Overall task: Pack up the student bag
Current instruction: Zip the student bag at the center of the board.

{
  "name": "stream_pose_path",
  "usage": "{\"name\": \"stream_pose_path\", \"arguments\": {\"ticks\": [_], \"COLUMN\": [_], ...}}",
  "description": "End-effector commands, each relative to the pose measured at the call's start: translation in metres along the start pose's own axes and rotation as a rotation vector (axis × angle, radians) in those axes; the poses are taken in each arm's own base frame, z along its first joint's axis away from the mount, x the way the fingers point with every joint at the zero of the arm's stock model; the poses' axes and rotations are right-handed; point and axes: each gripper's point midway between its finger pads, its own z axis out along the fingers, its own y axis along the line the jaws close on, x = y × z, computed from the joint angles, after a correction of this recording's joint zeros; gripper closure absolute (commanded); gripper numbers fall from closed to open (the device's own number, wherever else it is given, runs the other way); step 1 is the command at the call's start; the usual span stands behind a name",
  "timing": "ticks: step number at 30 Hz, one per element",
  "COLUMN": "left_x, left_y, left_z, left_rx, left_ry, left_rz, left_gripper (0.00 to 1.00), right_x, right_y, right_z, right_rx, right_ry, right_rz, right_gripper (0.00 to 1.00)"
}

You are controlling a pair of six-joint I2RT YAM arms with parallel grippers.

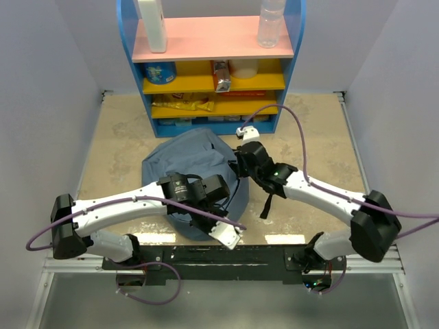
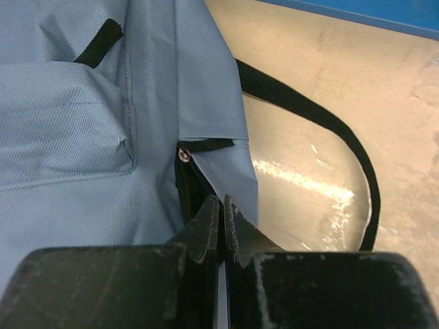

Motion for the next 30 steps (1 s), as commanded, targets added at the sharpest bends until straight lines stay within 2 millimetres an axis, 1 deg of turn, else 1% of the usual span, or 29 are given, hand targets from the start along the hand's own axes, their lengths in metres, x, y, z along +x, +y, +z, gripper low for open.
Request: {"name": "stream_pose_path", "arguments": {"ticks": [1, 2, 3, 4, 6, 7, 8, 9, 10, 11, 12, 13, 14, 15, 16, 17, 18, 19, 20, 21, 22, 23, 25, 26, 27, 29, 30], "left_x": [-0.007, -0.006, -0.003, -0.002, -0.002, -0.003, -0.012, -0.012, -0.022, -0.025, -0.023, -0.034, -0.039, -0.038, -0.046, -0.052, -0.047, -0.046, -0.045, -0.039, -0.039, -0.035, -0.031, -0.029, -0.023, -0.019, -0.013], "left_y": [-0.067, -0.067, -0.063, -0.061, -0.043, -0.035, -0.016, -0.001, 0.022, 0.042, 0.062, 0.082, 0.094, 0.107, 0.118, 0.127, 0.138, 0.142, 0.148, 0.153, 0.158, 0.161, 0.167, 0.172, 0.177, 0.180, 0.181], "left_z": [-0.010, -0.010, -0.011, -0.011, -0.014, -0.016, -0.020, -0.026, -0.033, -0.045, -0.059, -0.071, -0.082, -0.091, -0.097, -0.105, -0.094, -0.091, -0.088, -0.078, -0.073, -0.070, -0.055, -0.054, -0.045, -0.036, -0.029], "left_rx": [0.253, 0.250, 0.231, 0.214, 0.123, 0.083, 0.003, -0.075, -0.174, -0.266, -0.385, -0.483, -0.546, -0.620, -0.665, -0.695, -0.698, -0.705, -0.710, -0.706, -0.712, -0.711, -0.671, -0.677, -0.673, -0.667, -0.665], "left_ry": [-0.020, -0.019, 0.001, 0.017, 0.028, 0.024, -0.009, -0.005, -0.047, -0.074, -0.073, -0.133, -0.158, -0.153, -0.191, -0.208, -0.171, -0.170, -0.166, -0.145, -0.166, -0.169, -0.184, -0.189, -0.168, -0.161, -0.142], "left_rz": [-0.053, -0.054, -0.052, -0.080, -0.096, -0.112, -0.110, -0.119, -0.150, -0.178, -0.206, -0.229, -0.243, -0.262, -0.303, -0.322, -0.367, -0.434, -0.467, -0.504, -0.558, -0.591, -0.667, -0.698, -0.725, -0.775, -0.798], "left_gripper": [1.00, 1.00, 0.98, 0.88, 0.65, 0.63, 0.54, 0.49, 0.45, 0.40, 0.33, 0.28, 0.24, 0.08, 0.00, 0.00, 0.00, 0.00, 0.00, 0.00, 0.00, 0.00, 0.00, 0.00, 0.00, 0.00, 0.00], "right_x": [-0.086, -0.085, -0.080, -0.085, -0.085, -0.072, -0.080, -0.075, -0.060, -0.058, -0.052, -0.040, -0.037, -0.033, -0.023, -0.019, -0.019, -0.013, -0.014, -0.015, -0.014, -0.017, -0.022, -0.022, -0.024, -0.026, -0.027], "right_y": [-0.019, -0.016, -0.016, -0.015, -0.011, -0.014, -0.011, -0.009, -0.010, -0.005, -0.003, 0.001, 0.003, 0.007, 0.008, 0.008, 0.009, 0.008, 0.008, 0.008, 0.007, 0.008, 0.008, 0.008, 0.009, 0.008, 0.007], "right_z": [0.028, 0.029, 0.028, 0.019, 0.003, -0.002, -0.020, -0.026, -0.027, -0.037, -0.040, -0.040, -0.043, -0.044, -0.043, -0.042, -0.044, -0.043, -0.044, -0.046, -0.046, -0.048, -0.050, -0.050, -0.050, -0.050, -0.050], "right_rx": [0.128, 0.121, 0.118, 0.097, 0.044, 0.032, -0.022, -0.042, -0.054, -0.096, -0.112, -0.130, -0.144, -0.160, -0.164, -0.166, -0.176, -0.175, -0.179, -0.183, -0.180, -0.183, -0.189, -0.187, -0.186, -0.182, -0.175], "right_ry": [-0.225, -0.210, -0.180, -0.195, -0.209, -0.195, -0.233, -0.230, -0.203, -0.205, -0.190, -0.167, -0.165, -0.153, -0.135, -0.127, -0.135, -0.128, -0.135, -0.140, -0.141, -0.146, -0.157, -0.156, -0.158, -0.160, -0.167], "right_rz": [0.061, 0.061, 0.059, 0.069, 0.109, 0.117, 0.163, 0.177, 0.183, 0.198, 0.223, 0.223, 0.231, 0.244, 0.243, 0.248, 0.260, 0.260, 0.266, 0.272, 0.272, 0.276, 0.278, 0.279, 0.280, 0.291, 0.296], "right_gripper": [1.00, 1.00, 1.00, 1.00, 1.00, 1.00, 1.00, 1.00, 1.00, 1.00, 1.00, 1.00, 1.00, 1.00, 1.00, 1.00, 1.00, 1.00, 1.00, 1.00, 1.00, 1.00, 1.00, 1.00, 1.00, 1.00, 1.00]}}
